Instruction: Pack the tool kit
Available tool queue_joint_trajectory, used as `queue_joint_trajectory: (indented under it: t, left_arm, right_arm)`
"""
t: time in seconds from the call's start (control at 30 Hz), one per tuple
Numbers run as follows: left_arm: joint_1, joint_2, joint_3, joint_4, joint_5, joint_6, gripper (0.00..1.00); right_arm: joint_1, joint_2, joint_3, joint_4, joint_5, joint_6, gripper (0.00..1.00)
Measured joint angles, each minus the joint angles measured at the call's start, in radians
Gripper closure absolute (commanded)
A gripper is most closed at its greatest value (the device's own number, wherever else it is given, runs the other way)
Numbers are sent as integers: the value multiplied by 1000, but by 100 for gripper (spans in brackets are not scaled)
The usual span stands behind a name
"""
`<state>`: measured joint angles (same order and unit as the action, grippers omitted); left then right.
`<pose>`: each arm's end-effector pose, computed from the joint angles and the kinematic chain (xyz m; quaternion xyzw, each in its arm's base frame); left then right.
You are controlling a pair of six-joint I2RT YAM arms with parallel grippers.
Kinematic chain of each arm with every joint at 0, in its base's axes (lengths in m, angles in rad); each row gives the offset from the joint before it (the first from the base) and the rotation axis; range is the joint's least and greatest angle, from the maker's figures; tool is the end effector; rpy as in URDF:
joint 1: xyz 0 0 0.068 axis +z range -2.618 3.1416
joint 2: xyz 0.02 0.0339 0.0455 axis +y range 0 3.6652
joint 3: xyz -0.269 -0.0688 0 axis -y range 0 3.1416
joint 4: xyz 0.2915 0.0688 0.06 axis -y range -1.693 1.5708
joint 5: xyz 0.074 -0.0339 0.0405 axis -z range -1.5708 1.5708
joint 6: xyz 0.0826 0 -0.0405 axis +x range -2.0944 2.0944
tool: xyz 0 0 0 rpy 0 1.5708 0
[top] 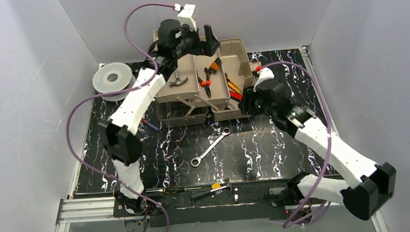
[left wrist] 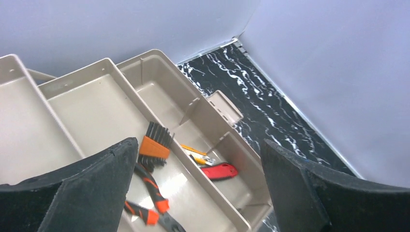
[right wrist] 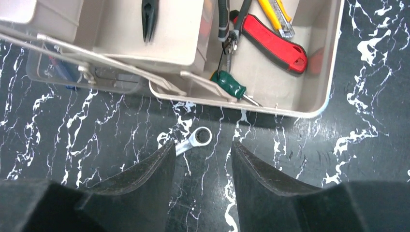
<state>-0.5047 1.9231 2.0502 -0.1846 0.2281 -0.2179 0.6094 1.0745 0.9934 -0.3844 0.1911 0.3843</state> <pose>0.4711 -0.2816 0.4536 0.1806 0.7038 -0.3185 0.6087 0.2762 0.1737 0.3166 -0.0454 0.8475 0.1777 0.4981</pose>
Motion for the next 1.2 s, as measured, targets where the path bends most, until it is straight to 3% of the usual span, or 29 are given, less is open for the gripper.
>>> queue_joint_trajectory:
  t: [0.23, 0.47, 0.8, 1.0, 1.2]
  left_arm:
    - [1, -369, -344, 24, -43, -65, 2]
    - [1, -655, -657, 13, -137, -130, 2]
    - [1, -971, -843, -157, -313, -83, 2]
    - [1, -1107, -884, -244, -438, -6, 2]
    - [1, -1143, -921, -287, -500, 29, 2]
  right_arm:
    - [-21, 260, 311, -65, -14, 20, 49]
    - [-21, 464, 522, -57, 30, 160, 52]
    - [-22, 776, 841, -122, 168, 363, 54]
    - [-23, 841, 866, -148, 233, 489, 56]
    - [-25, 922, 913, -145, 244, 543, 56]
